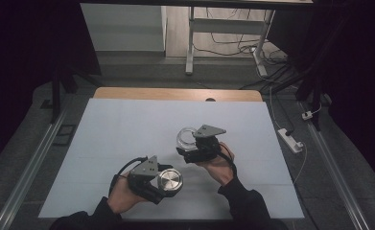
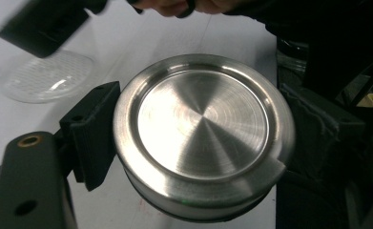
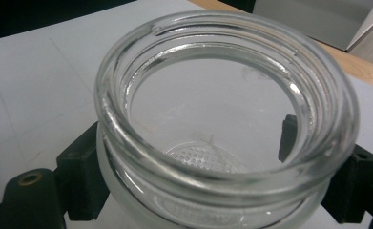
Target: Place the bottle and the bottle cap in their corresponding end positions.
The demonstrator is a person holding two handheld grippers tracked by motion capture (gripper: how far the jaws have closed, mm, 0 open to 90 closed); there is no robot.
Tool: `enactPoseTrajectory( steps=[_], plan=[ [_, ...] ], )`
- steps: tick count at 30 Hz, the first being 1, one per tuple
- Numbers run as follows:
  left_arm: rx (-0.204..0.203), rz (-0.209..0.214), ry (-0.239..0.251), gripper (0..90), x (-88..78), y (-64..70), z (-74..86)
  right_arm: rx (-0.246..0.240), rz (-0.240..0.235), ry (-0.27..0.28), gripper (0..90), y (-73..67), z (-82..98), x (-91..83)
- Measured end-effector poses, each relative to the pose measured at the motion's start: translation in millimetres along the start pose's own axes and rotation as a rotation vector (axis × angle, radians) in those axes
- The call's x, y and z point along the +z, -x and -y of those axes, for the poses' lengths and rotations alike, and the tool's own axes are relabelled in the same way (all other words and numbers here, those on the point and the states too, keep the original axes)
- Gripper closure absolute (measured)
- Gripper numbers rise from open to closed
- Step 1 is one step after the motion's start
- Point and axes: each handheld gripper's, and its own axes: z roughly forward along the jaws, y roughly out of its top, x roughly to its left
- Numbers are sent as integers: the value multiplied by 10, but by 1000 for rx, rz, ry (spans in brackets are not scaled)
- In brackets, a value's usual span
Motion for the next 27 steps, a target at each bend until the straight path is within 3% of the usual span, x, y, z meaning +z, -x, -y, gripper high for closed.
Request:
enactPoseTrajectory(
  steps=[7,16,27],
  plan=[
    [-16,9,-15,198,184,-52,39,-8,19,-8,149,69,-29,132],
    [1,-34,-27,198,372,-131,85,0,33,-4,149,154,-109,307],
    [-27,-74,-27,198,499,-260,157,5,48,-7,149,251,-231,578]
  ],
)
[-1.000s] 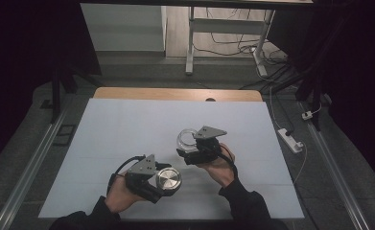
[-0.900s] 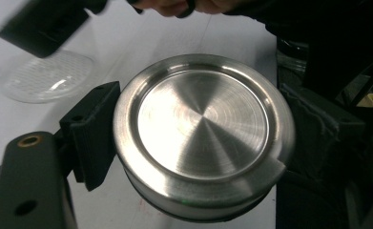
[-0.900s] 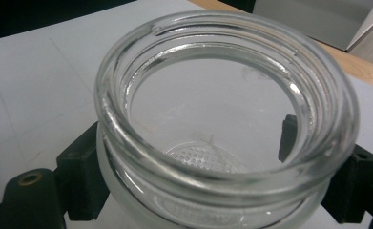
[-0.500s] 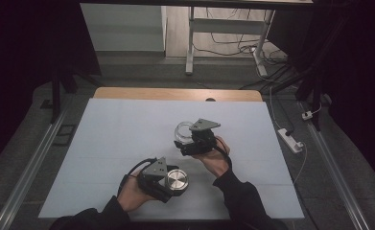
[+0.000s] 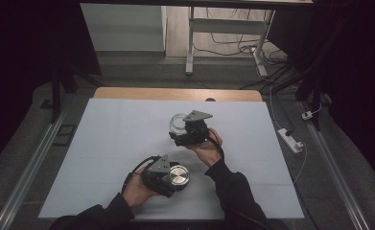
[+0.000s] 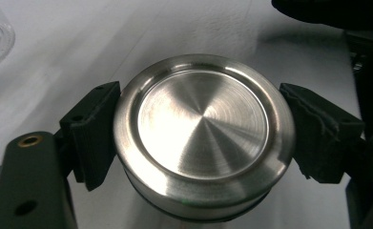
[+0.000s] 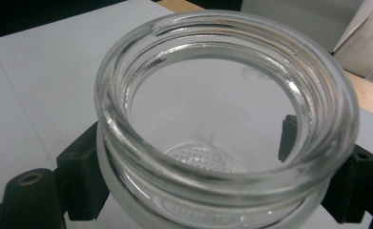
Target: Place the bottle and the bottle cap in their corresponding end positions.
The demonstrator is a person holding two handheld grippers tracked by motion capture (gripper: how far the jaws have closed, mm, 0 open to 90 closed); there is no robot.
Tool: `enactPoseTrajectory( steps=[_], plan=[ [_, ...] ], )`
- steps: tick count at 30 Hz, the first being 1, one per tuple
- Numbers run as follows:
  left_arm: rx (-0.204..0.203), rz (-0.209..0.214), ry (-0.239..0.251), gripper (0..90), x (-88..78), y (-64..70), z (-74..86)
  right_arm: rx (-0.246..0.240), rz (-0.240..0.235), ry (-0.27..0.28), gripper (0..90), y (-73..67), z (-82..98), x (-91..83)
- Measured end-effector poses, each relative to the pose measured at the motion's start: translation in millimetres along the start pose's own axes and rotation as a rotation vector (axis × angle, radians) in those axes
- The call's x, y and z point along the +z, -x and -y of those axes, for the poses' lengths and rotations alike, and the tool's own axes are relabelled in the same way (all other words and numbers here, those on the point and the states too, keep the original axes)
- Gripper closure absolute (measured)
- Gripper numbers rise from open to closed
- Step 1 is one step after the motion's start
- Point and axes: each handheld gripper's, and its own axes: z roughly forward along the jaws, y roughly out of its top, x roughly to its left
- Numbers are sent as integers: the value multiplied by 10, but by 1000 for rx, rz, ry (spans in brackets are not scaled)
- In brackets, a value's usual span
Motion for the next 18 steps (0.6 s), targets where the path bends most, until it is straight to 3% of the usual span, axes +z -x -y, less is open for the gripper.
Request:
enactPoseTrajectory(
  steps=[18],
  plan=[
    [-18,-50,-61,197,221,-137,10,22,67,-50,149,162,49,314]
  ],
)
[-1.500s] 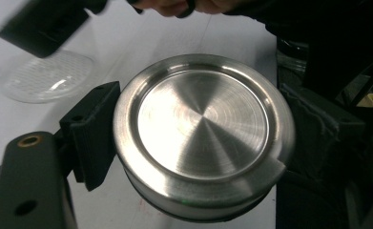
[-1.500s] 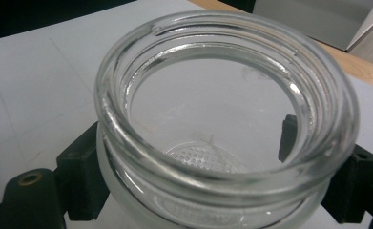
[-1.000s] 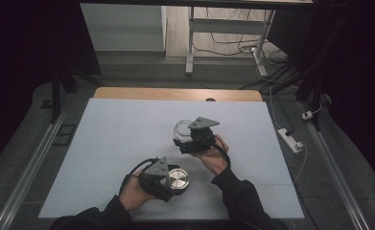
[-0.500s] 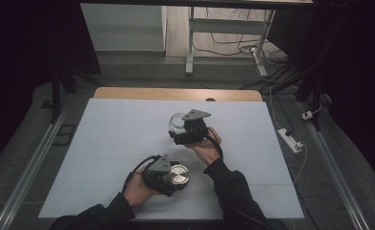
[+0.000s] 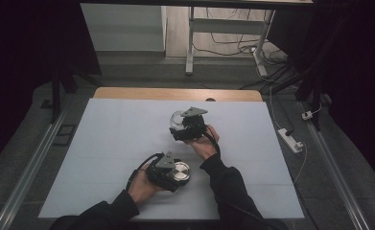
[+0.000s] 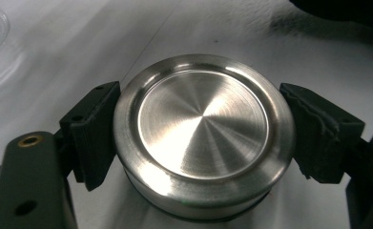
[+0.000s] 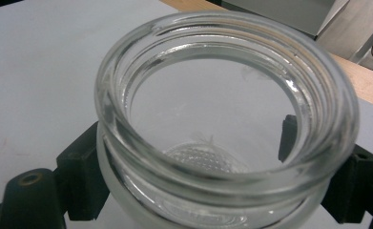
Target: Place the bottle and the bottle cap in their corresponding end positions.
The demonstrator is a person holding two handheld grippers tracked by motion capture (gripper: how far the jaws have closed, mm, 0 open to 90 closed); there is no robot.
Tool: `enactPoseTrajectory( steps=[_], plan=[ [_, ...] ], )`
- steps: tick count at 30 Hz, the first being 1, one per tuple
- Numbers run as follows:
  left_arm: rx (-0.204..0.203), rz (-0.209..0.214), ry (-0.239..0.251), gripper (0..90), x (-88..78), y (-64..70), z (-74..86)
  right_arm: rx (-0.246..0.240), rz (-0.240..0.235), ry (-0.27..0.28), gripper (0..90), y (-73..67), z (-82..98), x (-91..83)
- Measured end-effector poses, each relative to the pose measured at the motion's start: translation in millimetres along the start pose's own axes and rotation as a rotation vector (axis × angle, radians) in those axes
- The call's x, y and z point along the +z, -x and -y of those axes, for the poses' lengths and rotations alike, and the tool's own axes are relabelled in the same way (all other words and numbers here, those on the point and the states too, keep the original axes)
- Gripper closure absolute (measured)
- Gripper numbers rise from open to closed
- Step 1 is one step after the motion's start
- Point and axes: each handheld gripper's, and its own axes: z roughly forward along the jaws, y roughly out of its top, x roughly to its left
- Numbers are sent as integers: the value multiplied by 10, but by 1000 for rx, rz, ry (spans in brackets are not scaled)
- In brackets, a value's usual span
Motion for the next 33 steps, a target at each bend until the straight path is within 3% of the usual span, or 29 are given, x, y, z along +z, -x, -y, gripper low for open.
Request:
enactPoseTrajectory(
  steps=[6,15,19,21,26,33],
  plan=[
    [-7,-6,-38,197,59,-1,2,-3,18,-18,149,7,50,50],
    [17,-20,-119,195,114,9,-24,-2,21,-24,148,-15,124,98],
    [-1,-2,-128,194,125,-18,-28,40,0,-21,146,37,144,98],
    [-3,-1,-130,193,127,-18,-28,26,2,-28,145,26,140,96],
    [-3,2,-131,187,130,-22,-28,49,3,-44,138,24,129,101],
    [-9,7,-136,131,131,-21,-33,47,-18,-78,28,-8,140,141]
  ],
)
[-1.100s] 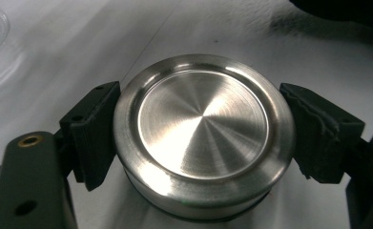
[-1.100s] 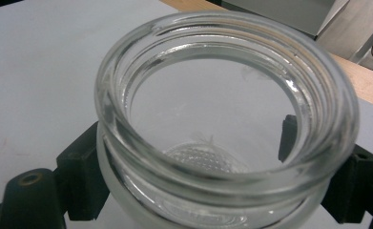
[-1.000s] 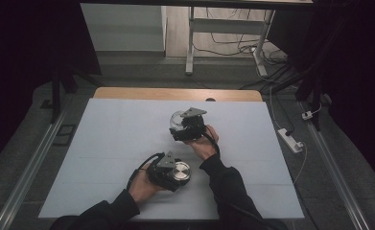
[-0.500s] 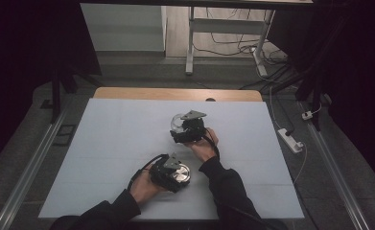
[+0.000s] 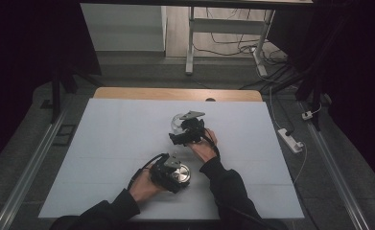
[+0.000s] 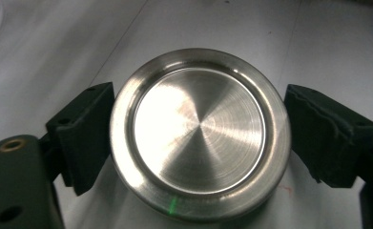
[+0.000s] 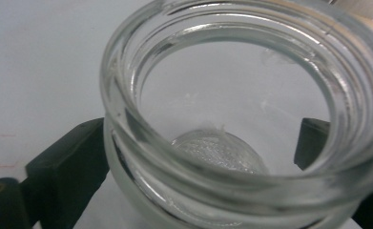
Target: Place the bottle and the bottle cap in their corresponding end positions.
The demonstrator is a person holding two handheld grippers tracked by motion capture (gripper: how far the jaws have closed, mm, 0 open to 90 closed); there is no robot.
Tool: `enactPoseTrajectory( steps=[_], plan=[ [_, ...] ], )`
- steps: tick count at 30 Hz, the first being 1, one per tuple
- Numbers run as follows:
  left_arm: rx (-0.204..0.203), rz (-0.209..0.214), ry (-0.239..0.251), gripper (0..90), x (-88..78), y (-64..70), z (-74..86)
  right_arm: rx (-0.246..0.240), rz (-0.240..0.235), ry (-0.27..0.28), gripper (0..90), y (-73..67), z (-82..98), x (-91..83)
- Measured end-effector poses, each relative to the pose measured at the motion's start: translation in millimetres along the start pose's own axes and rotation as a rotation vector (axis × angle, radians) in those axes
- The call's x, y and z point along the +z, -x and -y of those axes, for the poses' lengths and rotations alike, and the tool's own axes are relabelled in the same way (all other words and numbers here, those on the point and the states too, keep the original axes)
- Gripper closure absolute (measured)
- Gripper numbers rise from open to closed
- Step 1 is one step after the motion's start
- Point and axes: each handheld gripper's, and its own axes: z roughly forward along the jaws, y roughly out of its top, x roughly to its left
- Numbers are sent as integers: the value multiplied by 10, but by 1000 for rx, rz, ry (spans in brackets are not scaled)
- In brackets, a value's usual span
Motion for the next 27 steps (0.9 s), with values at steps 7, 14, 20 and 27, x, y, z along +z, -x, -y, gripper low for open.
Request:
enactPoseTrajectory(
  steps=[7,14,20,27],
  plan=[
    [-35,13,31,78,-58,-16,-14,-5,-27,1,8,23,-1,-49],
    [-55,17,63,47,-174,-28,-18,-20,-37,1,0,27,-8,-135],
    [-74,9,83,30,-251,-42,5,-20,-32,7,0,9,2,-237],
    [-91,31,91,4,-301,-52,32,-19,-40,7,0,-11,33,-339]
  ],
)
